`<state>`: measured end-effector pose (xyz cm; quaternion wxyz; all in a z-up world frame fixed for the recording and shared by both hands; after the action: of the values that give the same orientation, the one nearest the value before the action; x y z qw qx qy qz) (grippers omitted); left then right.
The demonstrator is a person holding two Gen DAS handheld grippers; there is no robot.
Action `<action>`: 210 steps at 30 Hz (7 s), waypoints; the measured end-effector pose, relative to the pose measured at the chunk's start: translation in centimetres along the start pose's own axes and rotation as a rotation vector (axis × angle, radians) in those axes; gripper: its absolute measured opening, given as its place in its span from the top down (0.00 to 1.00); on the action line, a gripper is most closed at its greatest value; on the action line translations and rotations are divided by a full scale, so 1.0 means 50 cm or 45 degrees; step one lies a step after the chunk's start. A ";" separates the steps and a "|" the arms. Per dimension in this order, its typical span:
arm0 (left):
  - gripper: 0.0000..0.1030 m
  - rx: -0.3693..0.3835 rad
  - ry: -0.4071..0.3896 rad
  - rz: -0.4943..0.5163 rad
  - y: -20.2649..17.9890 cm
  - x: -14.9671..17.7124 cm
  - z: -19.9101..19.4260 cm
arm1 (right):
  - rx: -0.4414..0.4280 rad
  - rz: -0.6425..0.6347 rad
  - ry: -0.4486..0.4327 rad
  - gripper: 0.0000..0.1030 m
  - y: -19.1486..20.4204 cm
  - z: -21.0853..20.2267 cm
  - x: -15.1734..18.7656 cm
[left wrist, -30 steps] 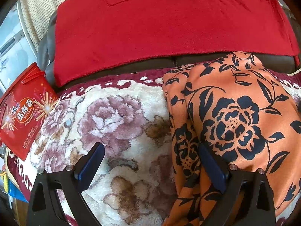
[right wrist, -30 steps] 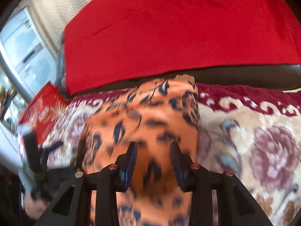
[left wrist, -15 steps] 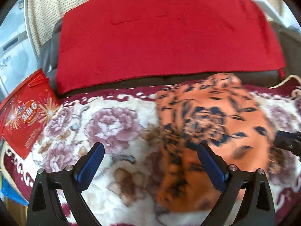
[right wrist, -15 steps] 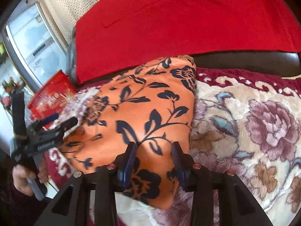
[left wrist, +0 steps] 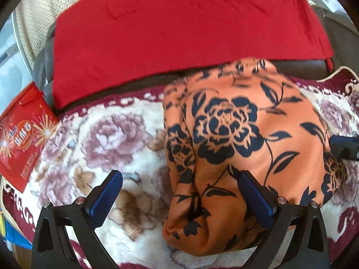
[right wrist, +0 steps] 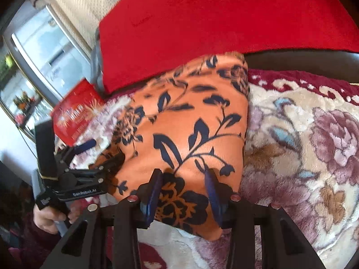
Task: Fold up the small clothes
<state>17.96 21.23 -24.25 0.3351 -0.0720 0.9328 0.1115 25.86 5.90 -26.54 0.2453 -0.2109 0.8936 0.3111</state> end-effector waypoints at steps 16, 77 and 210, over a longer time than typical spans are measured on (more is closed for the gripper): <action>0.00 0.004 0.041 -0.180 0.046 -0.030 0.064 | -0.051 0.138 -0.083 0.54 -0.065 0.043 -0.107; 0.00 0.022 0.095 -0.214 0.051 -0.014 0.051 | 0.087 0.133 -0.046 0.32 -0.039 0.069 -0.082; 0.50 1.003 0.178 -0.175 -0.208 -0.105 0.068 | -0.127 0.310 -0.427 0.55 -0.172 -0.180 -0.105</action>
<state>26.21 12.38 -25.12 0.2795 -0.0076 0.9177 -0.2822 31.80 -5.03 -21.27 0.3403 -0.0583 0.8427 0.4130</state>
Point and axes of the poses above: each gripper's, at about its wrist camera, not at the fingertips, and z roughly the way its jaws point, y to its left, x to its underside, the point moved 6 cm from there along z, roughly the way its jaws point
